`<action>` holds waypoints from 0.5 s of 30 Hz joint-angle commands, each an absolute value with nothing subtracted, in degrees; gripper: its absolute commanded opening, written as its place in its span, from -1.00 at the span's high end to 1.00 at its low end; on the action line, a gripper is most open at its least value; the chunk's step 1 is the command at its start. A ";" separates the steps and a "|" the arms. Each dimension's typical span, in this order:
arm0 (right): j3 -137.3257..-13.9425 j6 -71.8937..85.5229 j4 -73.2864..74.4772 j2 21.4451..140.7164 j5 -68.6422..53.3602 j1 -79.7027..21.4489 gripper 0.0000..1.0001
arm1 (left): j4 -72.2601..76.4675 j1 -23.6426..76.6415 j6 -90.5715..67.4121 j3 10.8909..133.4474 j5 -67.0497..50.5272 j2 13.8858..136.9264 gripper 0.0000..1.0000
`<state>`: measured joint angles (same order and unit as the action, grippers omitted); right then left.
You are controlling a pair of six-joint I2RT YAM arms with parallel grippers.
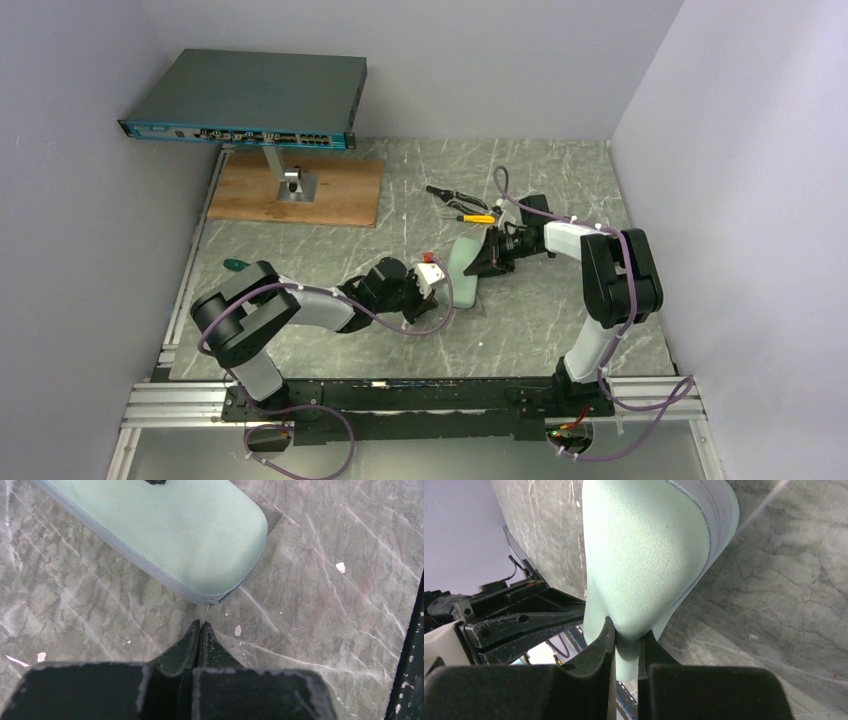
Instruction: Open the umbrella
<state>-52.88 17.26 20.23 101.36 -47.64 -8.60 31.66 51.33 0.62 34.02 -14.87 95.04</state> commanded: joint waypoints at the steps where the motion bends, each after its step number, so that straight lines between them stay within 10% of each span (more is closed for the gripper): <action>1: -53.74 6.94 26.65 103.44 -44.17 -8.16 1.00 | 31.78 48.63 3.82 35.11 -10.14 93.44 1.00; 15: -58.48 -9.18 39.35 107.20 -52.49 -10.38 1.00 | 32.96 45.55 7.61 42.38 -9.00 98.74 1.00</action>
<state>-55.96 2.37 29.87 104.51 -53.54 -9.26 31.00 48.10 5.43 38.41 -13.72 97.47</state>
